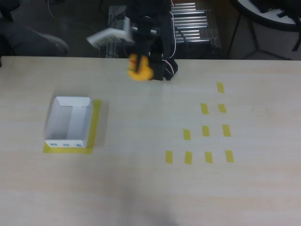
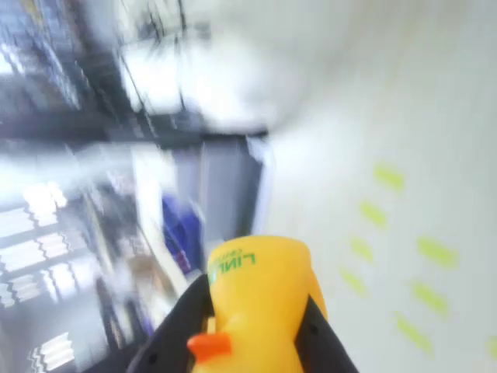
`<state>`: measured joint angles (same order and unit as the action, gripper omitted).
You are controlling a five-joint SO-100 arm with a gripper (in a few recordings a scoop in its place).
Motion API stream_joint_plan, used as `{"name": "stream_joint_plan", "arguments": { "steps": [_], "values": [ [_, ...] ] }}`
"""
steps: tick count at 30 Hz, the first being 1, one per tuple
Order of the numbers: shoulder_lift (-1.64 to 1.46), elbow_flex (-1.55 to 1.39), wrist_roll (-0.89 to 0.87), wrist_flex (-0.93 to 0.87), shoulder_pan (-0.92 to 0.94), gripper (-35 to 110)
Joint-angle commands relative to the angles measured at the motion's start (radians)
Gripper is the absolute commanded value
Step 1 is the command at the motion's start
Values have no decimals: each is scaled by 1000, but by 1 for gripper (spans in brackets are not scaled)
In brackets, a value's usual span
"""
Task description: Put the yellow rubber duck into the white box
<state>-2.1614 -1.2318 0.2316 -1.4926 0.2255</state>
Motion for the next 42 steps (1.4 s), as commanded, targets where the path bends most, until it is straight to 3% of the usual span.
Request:
{"name": "stream_joint_plan", "arguments": {
  "steps": [1, 7, 14, 22, 35, 42],
  "values": [
    [-149, -262, 28, 179, 344, 0],
    [-43, -442, 34, 407, 569, 0],
    [356, -288, 89, 529, 669, 0],
    [626, -255, 150, 723, 693, 0],
    [810, -256, 298, 833, 681, 0],
    [821, -281, 425, 839, 673, 14]
  ]
}}
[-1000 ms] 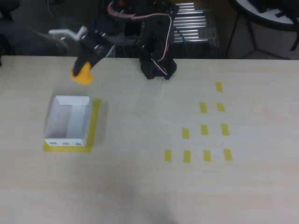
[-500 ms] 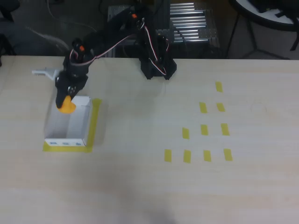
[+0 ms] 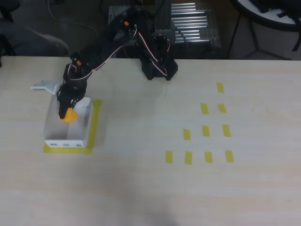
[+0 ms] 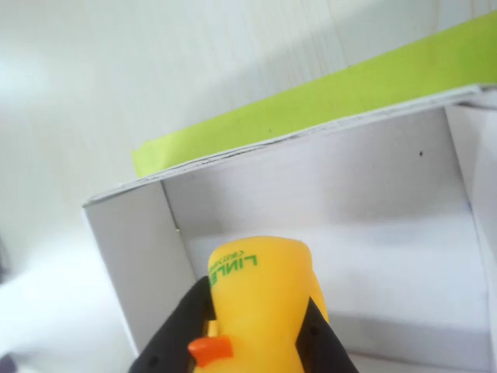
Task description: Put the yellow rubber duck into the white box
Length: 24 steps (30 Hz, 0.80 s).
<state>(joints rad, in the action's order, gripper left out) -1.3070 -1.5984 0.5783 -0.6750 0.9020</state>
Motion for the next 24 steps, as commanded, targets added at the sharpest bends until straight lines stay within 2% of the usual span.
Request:
{"name": "stream_joint_plan", "arguments": {
  "steps": [1, 9, 19, 22, 24],
  "values": [
    [-34, 83, 81, 21, -3, 15],
    [-34, 80, 87, 21, -8, 22],
    [-94, 66, 91, 20, -32, 23],
    [-210, 101, 21, -81, -75, 22],
    [-296, 179, -26, -224, -118, 18]
  ]
}}
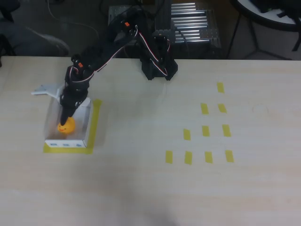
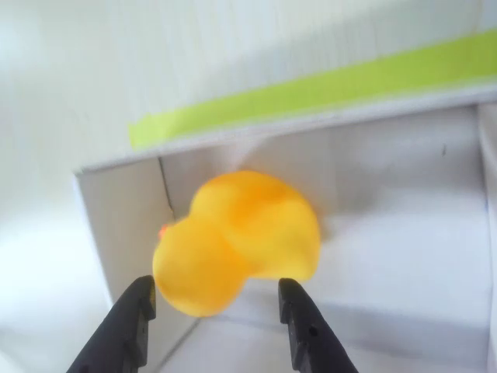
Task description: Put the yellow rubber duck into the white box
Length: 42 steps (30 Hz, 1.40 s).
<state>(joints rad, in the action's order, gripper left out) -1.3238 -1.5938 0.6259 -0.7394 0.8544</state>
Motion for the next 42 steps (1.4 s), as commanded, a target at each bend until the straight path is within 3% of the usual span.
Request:
{"name": "stream_joint_plan", "arguments": {
  "steps": [1, 6, 10, 20, 26, 32, 42],
  "values": [
    [-322, 227, -106, -241, -95, 14],
    [-566, 457, -307, -555, -244, 0],
    [-813, 465, -503, -618, -402, 0],
    [-1529, -502, -765, -336, -790, 0],
    [-1759, -1002, -781, -213, -923, 0],
    [-1959, -1279, -790, -272, -962, 0],
    [-2013, -1445, -851, -360, -939, 0]
  ]
}}
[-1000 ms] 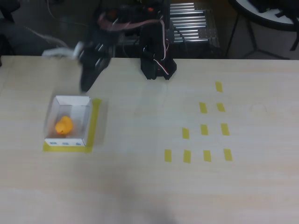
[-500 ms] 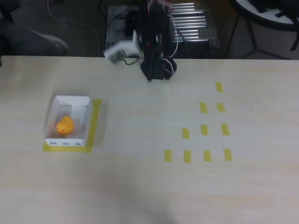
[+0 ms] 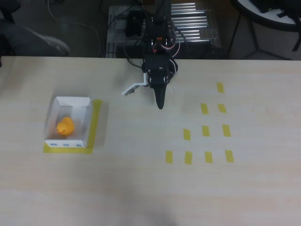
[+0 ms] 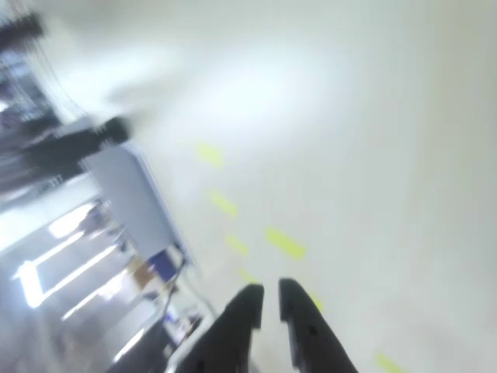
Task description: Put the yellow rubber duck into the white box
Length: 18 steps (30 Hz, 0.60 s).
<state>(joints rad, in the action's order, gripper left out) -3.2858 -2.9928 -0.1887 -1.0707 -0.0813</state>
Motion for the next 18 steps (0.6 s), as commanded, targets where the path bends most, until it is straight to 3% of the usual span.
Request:
{"name": "stream_joint_plan", "arguments": {
  "steps": [1, 18],
  "values": [
    [-51, -44, -41, -38, 3, 0],
    [-51, -41, -34, -49, 6, 0]
  ]
}}
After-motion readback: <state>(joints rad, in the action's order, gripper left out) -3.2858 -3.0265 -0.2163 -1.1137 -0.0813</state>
